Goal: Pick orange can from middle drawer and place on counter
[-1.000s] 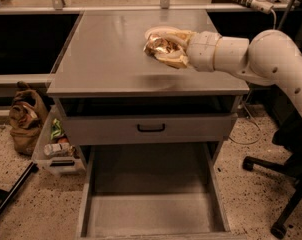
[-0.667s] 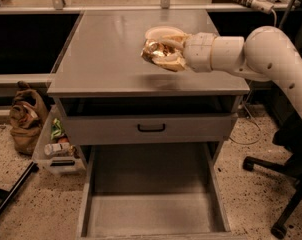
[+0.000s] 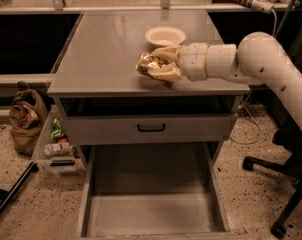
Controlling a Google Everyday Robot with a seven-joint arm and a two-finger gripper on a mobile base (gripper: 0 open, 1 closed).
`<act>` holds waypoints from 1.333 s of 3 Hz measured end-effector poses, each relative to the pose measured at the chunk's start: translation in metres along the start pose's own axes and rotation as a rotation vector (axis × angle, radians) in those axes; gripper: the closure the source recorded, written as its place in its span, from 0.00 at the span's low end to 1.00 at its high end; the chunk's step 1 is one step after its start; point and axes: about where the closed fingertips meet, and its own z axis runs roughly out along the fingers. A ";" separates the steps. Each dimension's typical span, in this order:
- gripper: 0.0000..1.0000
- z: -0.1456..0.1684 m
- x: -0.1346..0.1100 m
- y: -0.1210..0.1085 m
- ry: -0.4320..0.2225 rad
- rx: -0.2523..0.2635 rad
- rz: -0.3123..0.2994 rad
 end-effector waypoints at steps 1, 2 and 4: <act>0.80 0.007 0.004 0.010 -0.004 -0.028 0.026; 0.57 0.007 0.004 0.010 -0.004 -0.028 0.026; 0.10 0.007 0.004 0.010 -0.004 -0.028 0.026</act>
Offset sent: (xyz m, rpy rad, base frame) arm -0.0030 0.0057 -0.0099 0.0026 0.0307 0.0152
